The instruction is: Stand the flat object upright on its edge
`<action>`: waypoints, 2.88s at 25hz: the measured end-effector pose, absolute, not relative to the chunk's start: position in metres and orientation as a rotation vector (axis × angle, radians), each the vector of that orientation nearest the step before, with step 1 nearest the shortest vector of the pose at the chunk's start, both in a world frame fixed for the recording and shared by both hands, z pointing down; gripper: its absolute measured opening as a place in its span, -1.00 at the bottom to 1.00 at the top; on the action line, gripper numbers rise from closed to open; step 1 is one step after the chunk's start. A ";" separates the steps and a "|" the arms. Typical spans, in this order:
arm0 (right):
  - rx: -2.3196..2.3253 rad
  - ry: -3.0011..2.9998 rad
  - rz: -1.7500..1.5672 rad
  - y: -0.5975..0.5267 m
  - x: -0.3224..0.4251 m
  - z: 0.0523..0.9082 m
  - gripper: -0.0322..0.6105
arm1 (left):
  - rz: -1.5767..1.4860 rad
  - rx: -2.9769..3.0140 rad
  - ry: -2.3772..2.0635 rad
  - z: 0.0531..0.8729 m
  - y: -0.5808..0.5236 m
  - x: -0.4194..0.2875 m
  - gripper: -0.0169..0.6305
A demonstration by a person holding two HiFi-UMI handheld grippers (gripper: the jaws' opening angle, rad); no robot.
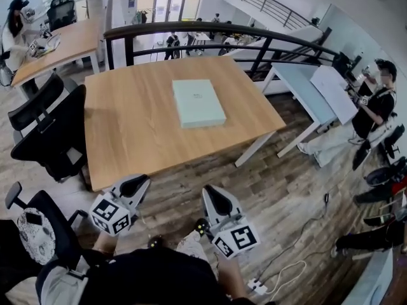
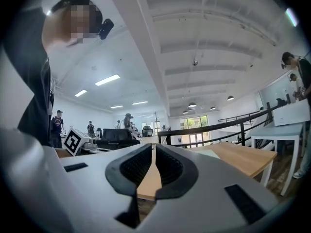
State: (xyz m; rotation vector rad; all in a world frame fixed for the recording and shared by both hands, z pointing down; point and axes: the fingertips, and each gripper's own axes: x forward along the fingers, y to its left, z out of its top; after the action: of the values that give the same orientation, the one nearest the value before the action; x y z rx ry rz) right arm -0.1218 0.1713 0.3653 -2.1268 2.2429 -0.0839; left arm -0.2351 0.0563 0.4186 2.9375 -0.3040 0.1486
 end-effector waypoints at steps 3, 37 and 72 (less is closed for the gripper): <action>-2.109 2.240 -0.086 0.166 -0.096 0.366 -0.79 | 0.148 2.979 -0.307 0.412 0.055 -0.210 -0.80; -1.952 2.248 -0.201 0.133 0.123 0.404 -0.79 | 0.229 2.965 -0.485 0.415 0.027 -0.013 -0.80; -1.747 2.361 -0.277 0.039 0.221 0.417 -0.79 | 0.228 2.878 -0.754 0.426 -0.038 0.061 -0.80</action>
State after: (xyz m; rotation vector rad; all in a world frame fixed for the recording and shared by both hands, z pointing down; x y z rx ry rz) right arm 0.2210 0.0387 0.4174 -1.7473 2.3609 -0.2774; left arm 0.0608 -0.0377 0.4255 2.8784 -0.7538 0.2280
